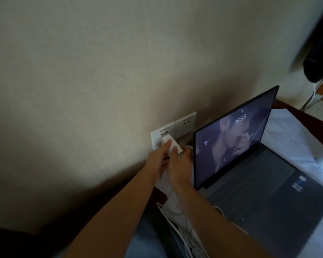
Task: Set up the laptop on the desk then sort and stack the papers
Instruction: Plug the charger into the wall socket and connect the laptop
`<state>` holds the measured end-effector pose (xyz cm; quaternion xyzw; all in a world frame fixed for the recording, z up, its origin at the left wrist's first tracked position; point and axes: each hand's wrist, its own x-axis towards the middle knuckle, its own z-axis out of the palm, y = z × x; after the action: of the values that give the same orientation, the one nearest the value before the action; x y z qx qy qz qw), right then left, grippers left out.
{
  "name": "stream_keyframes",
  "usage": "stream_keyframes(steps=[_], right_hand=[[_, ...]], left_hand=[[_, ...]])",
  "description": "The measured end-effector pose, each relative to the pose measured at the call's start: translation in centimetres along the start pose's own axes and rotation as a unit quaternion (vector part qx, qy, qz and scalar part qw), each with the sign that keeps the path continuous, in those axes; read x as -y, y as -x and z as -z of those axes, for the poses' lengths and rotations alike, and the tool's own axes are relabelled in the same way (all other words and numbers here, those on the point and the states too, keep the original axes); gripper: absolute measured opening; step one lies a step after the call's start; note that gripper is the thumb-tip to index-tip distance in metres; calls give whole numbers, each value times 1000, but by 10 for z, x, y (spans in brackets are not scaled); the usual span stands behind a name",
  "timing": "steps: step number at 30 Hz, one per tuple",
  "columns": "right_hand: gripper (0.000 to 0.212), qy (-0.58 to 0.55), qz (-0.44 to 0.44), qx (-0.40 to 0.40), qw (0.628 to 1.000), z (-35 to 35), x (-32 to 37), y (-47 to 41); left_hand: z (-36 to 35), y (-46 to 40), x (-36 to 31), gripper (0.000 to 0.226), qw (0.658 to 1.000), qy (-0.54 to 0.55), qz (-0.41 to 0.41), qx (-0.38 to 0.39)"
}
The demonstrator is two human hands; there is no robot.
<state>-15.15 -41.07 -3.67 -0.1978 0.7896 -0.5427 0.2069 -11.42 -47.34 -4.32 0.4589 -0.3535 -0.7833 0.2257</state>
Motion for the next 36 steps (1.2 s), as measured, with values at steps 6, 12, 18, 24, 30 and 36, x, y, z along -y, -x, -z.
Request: stream_keyframes(steps=[6,12,18,24,30,36], right_hand=[[29,29,31,20,999,3,-12,4],[31,73,75,-7,994,-2,-15,7],[26,103,69,-5,992,0,-12,-1],[32,164,72,-11,984,-10,-10,-8],[41,265,73,-34,961,-16,-6,-14],[39,301,81,-31,950,-11,-1,-11]], left_hand=[[-3,2,-2,50,1000,15,-2,4],[-1,3,-2,49,1000,16,11,7],[-9,2,-6,53,999,31,16,5],[-6,-8,-8,57,999,49,21,-8],[-4,-22,-6,66,996,78,37,-13],[-6,-18,-7,67,997,58,36,-19]])
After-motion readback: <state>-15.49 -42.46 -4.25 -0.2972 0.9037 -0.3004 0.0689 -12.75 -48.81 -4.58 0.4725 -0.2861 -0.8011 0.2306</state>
